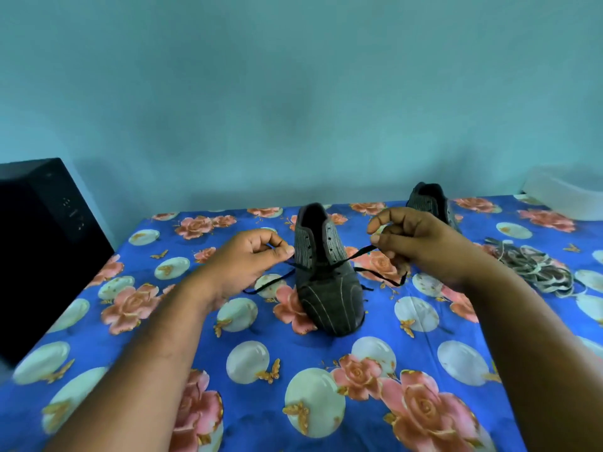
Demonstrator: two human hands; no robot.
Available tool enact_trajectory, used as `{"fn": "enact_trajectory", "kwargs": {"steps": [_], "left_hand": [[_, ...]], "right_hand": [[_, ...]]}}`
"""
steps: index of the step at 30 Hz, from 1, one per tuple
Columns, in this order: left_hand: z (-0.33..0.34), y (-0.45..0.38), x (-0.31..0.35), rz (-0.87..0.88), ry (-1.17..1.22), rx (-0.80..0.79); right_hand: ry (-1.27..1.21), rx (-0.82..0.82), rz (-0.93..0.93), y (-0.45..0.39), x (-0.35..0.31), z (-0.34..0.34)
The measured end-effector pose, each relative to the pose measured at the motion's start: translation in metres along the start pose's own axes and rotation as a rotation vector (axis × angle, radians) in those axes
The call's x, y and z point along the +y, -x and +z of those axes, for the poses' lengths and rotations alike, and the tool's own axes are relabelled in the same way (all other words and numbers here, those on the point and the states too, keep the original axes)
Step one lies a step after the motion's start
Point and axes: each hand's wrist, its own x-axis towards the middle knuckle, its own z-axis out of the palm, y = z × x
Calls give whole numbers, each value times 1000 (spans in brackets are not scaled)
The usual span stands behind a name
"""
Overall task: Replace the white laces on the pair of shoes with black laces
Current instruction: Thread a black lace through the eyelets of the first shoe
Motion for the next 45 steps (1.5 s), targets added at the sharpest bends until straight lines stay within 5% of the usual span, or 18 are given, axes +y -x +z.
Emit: {"fn": "enact_trajectory", "kwargs": {"steps": [4,26,36,45], "left_hand": [[-16,11,31,-32,56,41],[-34,81,235,478,489,98],[-13,87,254,629,218,297],[-11,79,243,733,94,438]], "right_hand": [[-144,-1,-55,5,-40,-5],[-387,62,-389,46,-241,18],[-131,376,-486,48,-263,35],[-92,422,-506,45,-251,38]]}}
